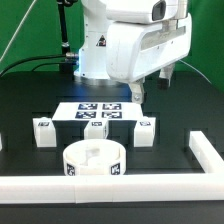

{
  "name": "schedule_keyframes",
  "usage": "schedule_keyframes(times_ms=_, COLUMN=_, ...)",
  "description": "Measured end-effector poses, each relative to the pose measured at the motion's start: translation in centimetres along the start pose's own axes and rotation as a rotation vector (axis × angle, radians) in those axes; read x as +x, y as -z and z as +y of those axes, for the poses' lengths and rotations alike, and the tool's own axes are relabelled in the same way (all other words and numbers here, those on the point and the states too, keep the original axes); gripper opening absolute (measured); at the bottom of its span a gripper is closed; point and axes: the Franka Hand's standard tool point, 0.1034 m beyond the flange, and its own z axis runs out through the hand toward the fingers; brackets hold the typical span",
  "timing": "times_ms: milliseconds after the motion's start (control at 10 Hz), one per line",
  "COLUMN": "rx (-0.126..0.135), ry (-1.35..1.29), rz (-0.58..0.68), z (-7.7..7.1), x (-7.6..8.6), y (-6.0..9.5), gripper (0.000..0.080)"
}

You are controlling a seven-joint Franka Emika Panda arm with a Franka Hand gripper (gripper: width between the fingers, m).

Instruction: Assemble stool

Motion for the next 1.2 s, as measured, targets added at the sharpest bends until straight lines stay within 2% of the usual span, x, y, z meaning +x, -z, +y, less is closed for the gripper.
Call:
schedule_keyframes(times_ms=600, rx=0.000, ry=0.000, rz=0.000, z=0.0, x=0.0, y=0.0, gripper=0.0650)
schedule_keyframes(times_ms=700, rx=0.001, ry=0.024, rz=0.000, z=0.4, x=-0.4, y=0.0, gripper=0.0650)
schedule_keyframes(times_ms=800, rx=-0.006, ry=0.035, rz=-0.002, z=1.8, x=-2.0, y=0.1, gripper=0.0650)
schedule_keyframes(times_ms=1000, rx=-0.007, ry=0.035, rz=-0.009, z=3.2, x=-4.5, y=-2.2, gripper=0.0650)
schedule_keyframes(times_ms=1200, rx=-0.019, ry=0.036, rz=0.001, z=4.4, x=-5.6, y=-4.8, gripper=0.0650)
